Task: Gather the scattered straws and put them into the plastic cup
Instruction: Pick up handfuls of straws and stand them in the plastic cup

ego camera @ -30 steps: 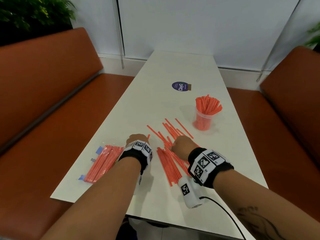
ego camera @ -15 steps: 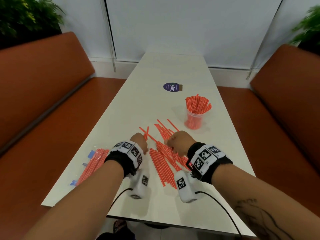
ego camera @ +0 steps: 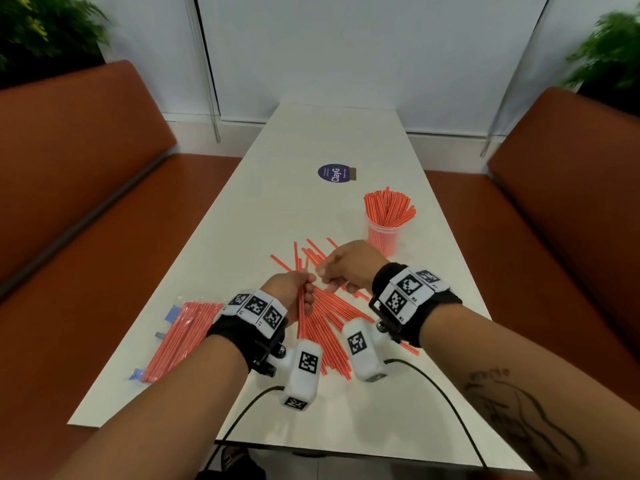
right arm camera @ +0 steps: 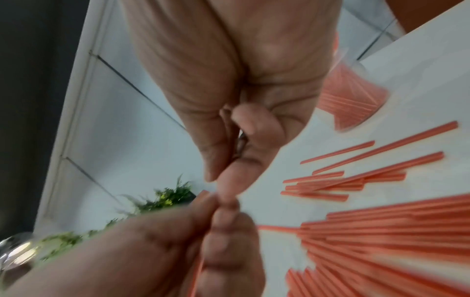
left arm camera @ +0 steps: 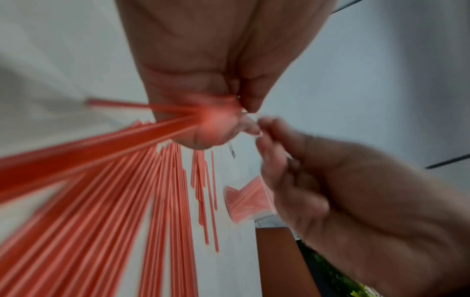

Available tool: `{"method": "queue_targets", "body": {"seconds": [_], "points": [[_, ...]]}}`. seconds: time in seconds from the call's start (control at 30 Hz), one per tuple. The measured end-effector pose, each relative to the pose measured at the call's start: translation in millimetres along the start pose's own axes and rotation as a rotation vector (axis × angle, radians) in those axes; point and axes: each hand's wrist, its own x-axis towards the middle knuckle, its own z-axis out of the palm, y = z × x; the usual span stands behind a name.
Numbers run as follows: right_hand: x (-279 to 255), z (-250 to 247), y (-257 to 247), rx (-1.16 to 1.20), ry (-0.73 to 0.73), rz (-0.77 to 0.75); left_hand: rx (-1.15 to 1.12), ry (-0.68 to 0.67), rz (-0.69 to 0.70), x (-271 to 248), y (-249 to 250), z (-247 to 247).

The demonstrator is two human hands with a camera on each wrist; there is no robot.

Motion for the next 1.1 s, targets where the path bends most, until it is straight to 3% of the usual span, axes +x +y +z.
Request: {"method": "queue_targets", "body": {"seconds": [0.1, 0.27, 0.7, 0.8, 0.9, 1.1], "points": [[16, -14, 14, -0.296, 0.133, 0.029, -0.044, 0.059, 0.010, 7, 4, -11], [30, 11, 41, -0.840, -0.034, 0.125, -0.109, 0.042, -0.044, 13, 11, -23], [35, 33, 38, -1.151, -0.264, 0.094, -0.103, 0.063, -0.091, 16, -5, -27], [33, 33, 39, -1.160, -0.223, 0.108, -0.096, 0.066, -0.089, 14, -6, -26], [29, 18, 35, -1.027, -0.172, 0.119, -0.101, 0.059, -0.060, 13, -5, -22], [18, -28, 10, -0.344, -0.028, 0.077, -0.035, 0.044, 0.011, 11, -1, 2]]}}
